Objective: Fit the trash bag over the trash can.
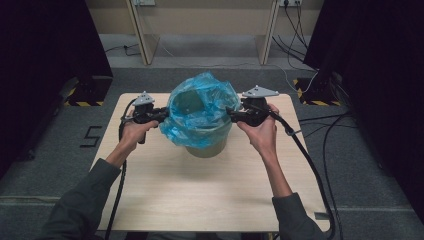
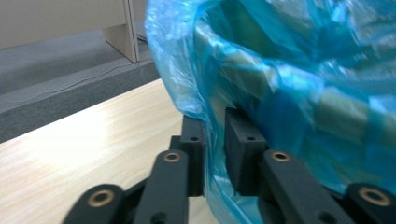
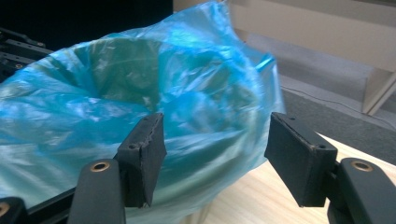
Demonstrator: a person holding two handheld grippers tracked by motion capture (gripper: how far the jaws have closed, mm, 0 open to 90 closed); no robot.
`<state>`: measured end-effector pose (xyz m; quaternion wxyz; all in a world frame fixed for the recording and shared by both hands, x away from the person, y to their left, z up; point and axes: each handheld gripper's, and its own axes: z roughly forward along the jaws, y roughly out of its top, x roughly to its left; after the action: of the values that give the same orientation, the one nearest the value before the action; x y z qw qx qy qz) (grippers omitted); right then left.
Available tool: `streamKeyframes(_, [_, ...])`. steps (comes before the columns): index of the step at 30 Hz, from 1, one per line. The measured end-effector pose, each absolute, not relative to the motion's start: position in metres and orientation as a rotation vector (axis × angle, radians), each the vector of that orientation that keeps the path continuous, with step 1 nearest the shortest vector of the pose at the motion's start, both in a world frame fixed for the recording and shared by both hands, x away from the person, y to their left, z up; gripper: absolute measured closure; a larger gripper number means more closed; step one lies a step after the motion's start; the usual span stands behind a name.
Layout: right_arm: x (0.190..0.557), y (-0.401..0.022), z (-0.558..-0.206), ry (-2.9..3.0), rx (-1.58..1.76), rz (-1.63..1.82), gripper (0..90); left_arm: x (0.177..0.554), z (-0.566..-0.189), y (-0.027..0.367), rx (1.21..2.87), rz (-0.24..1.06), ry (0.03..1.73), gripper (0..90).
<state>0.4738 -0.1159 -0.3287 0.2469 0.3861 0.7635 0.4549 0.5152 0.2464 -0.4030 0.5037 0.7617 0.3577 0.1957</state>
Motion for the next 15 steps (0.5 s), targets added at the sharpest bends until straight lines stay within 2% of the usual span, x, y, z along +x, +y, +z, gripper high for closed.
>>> streamKeyframes(3, [0.473, -0.113, -0.331, 2.088, 1.053, 1.227, 36.9, 0.51, -0.402, 0.248, 1.847, 0.474, 0.856, 66.8])
streamKeyframes(6, [0.476, -0.108, -0.337, 2.111, 1.083, 1.206, 37.7, 0.5, -0.399, 0.252, 1.87, 0.53, 0.844, 58.8])
streamKeyframes(11, [0.49, -0.111, -0.344, 2.13, 1.088, 1.158, 48.9, 0.494, -0.395, 0.258, 1.858, 0.493, 0.867, 38.6])
streamKeyframes(12, [0.493, -0.113, -0.345, 2.138, 1.082, 1.147, 49.6, 0.491, -0.392, 0.261, 1.856, 0.452, 0.863, 34.4])
streamKeyframes(15, [0.503, -0.119, -0.345, 2.137, 1.094, 1.178, 52.4, 0.479, -0.385, 0.266, 1.872, 0.438, 0.837, 26.9])
